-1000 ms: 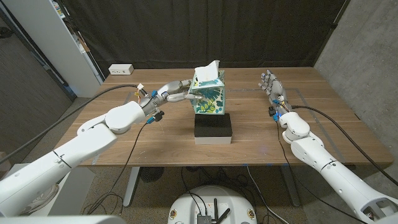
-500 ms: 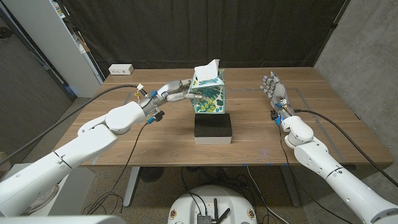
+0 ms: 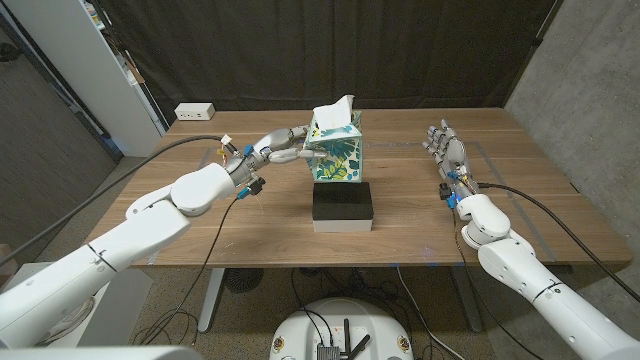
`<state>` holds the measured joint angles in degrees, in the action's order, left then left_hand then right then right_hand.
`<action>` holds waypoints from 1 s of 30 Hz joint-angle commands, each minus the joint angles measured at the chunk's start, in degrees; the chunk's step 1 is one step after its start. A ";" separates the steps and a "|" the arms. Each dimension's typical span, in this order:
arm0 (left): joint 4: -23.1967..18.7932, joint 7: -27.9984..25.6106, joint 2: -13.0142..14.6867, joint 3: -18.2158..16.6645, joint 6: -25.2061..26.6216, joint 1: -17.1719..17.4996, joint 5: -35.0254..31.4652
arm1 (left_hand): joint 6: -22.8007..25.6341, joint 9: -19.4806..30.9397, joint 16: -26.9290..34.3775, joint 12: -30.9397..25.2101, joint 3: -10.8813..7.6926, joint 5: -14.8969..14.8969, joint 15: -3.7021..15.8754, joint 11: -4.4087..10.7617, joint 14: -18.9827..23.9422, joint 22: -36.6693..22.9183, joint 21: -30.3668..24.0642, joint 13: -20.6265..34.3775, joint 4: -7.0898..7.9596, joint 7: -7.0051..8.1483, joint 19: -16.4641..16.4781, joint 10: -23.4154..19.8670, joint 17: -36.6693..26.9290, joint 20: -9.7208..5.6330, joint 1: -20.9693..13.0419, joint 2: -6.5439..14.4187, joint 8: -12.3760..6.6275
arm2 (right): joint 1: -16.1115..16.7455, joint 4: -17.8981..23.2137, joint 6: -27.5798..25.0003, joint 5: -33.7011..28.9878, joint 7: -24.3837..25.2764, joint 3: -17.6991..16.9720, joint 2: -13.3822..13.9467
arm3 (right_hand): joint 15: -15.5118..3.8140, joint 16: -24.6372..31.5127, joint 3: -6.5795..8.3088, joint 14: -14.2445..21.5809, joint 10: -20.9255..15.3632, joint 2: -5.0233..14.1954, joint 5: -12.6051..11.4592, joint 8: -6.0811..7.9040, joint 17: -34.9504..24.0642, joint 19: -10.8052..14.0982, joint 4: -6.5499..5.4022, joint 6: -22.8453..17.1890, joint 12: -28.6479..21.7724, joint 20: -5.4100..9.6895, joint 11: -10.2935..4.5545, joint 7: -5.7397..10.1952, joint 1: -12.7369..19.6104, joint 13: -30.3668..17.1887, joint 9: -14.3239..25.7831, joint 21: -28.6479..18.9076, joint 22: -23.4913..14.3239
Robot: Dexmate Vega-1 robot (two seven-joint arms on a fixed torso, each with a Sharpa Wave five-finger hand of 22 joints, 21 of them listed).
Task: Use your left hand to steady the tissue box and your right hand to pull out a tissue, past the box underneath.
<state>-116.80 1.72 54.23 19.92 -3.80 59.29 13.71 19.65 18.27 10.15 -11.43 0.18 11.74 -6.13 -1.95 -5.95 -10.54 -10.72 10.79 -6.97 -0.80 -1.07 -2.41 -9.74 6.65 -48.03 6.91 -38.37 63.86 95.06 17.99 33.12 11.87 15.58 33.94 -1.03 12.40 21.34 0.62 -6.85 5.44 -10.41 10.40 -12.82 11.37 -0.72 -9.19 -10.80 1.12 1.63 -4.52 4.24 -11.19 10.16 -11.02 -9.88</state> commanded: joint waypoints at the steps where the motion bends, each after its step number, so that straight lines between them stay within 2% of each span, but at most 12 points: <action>1: -0.23 -0.53 -0.26 0.03 0.51 0.04 -0.65 | 0.49 3.80 -0.21 0.12 -0.47 -0.05 0.10 -0.14 -0.46 -0.14 -0.21 0.16 -0.08 1.10 -0.23 0.20 -0.12 0.20 0.06 0.83 -0.51 | 4.24 3.31 0.32 -0.15 2.04 -1.71 0.54 | -0.26 -0.20 0.47 -0.22 0.21 2.81 -0.27 0.09 -0.06 -0.05 0.01 0.30 -0.10 -0.19 -0.11 0.20 0.20 -0.08 0.17 0.23 -0.01; 9: -0.15 -0.11 -0.29 0.31 0.91 -0.43 -0.69 | 0.36 4.06 -0.26 0.15 -0.67 -0.15 0.55 -0.13 -0.92 -0.13 -0.33 0.16 -0.19 1.09 -0.25 0.42 -0.12 0.31 0.17 0.84 -0.71 | 7.85 5.77 1.97 -1.29 4.30 -2.95 0.12 | -0.14 -0.25 0.53 -0.16 0.21 2.53 -0.26 0.14 0.08 -0.21 0.27 0.34 -0.15 -0.33 0.05 0.15 0.39 -0.07 0.16 0.24 -0.01; 30: 0.15 0.28 -0.58 0.80 0.42 -0.95 -0.91 | 0.09 4.67 -0.25 0.22 -1.18 -0.33 0.59 -0.36 -1.78 -0.12 -0.48 0.15 -0.44 1.17 -0.53 1.03 -0.12 0.37 0.43 0.86 -1.19 | 16.00 11.86 2.11 -2.62 9.20 -6.01 -1.13 | 0.07 -0.20 0.78 -0.02 0.04 2.63 -0.26 0.31 0.23 -0.17 0.67 0.19 -0.30 -0.29 0.09 0.27 0.81 -0.04 0.14 0.11 0.00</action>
<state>-116.51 2.06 53.68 20.64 -3.08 58.31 12.97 19.33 18.27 10.14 -11.25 -0.44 11.40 -5.41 -1.94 -7.28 -10.53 -10.72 10.79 -7.27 -0.50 -1.37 -1.80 -9.73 6.97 -47.57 7.37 -39.03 75.56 103.78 19.99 30.84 18.71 11.23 33.45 -1.03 12.40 21.82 0.63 -6.85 5.98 -10.41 10.41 -12.48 10.97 -0.23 -8.99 -10.80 0.71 1.63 -4.31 4.78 -11.19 10.13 -10.69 -9.88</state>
